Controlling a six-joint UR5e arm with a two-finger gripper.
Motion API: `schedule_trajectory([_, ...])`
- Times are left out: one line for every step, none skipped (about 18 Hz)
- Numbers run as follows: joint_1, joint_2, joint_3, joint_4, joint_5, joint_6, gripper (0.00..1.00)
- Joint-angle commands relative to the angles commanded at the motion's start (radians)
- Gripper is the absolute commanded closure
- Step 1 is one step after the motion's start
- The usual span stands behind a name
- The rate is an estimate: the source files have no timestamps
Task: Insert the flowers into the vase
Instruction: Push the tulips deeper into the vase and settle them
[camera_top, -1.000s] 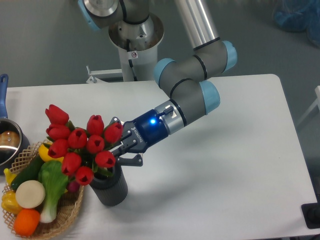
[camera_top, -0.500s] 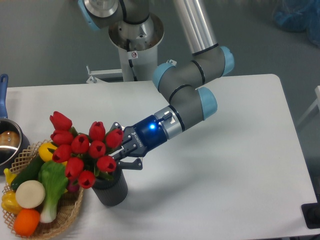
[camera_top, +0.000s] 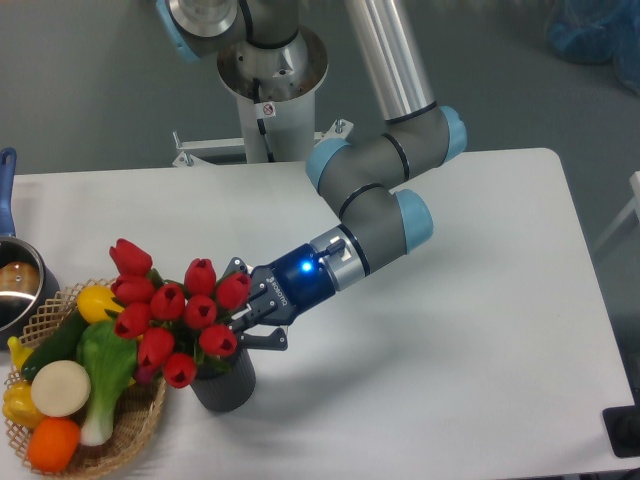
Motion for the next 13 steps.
schedule_trajectory([-0.002, 0.000, -0.003, 0.000, 0.000, 0.003, 0.99])
schedule_trajectory([0.000, 0.000, -0.009, 0.000, 0.000, 0.006, 0.99])
schedule_trajectory([0.000, 0.000, -0.012, 0.000, 0.000, 0.006, 0.98])
schedule_trajectory([-0.002, 0.000, -0.015, 0.000, 0.000, 0.006, 0.97])
schedule_trajectory([-0.003, 0.002, -0.015, 0.000, 0.000, 0.006, 0.97])
schedule_trajectory([-0.003, 0.002, -0.017, 0.000, 0.000, 0.006, 0.97])
schedule_trajectory([-0.003, 0.000, -0.017, 0.000, 0.000, 0.006, 0.97])
schedule_trajectory([-0.003, 0.000, -0.020, 0.000, 0.000, 0.006, 0.97])
schedule_trajectory([-0.003, 0.000, -0.023, 0.000, 0.000, 0.006, 0.96])
schedule_trajectory([-0.003, 0.003, -0.028, 0.000, 0.000, 0.006, 0.96])
schedule_trajectory([-0.003, 0.003, -0.029, 0.000, 0.000, 0.006, 0.96])
schedule_trajectory([-0.003, 0.003, -0.031, 0.000, 0.000, 0.006, 0.96])
schedule_trajectory([-0.003, 0.003, -0.034, 0.000, 0.000, 0.008, 0.96])
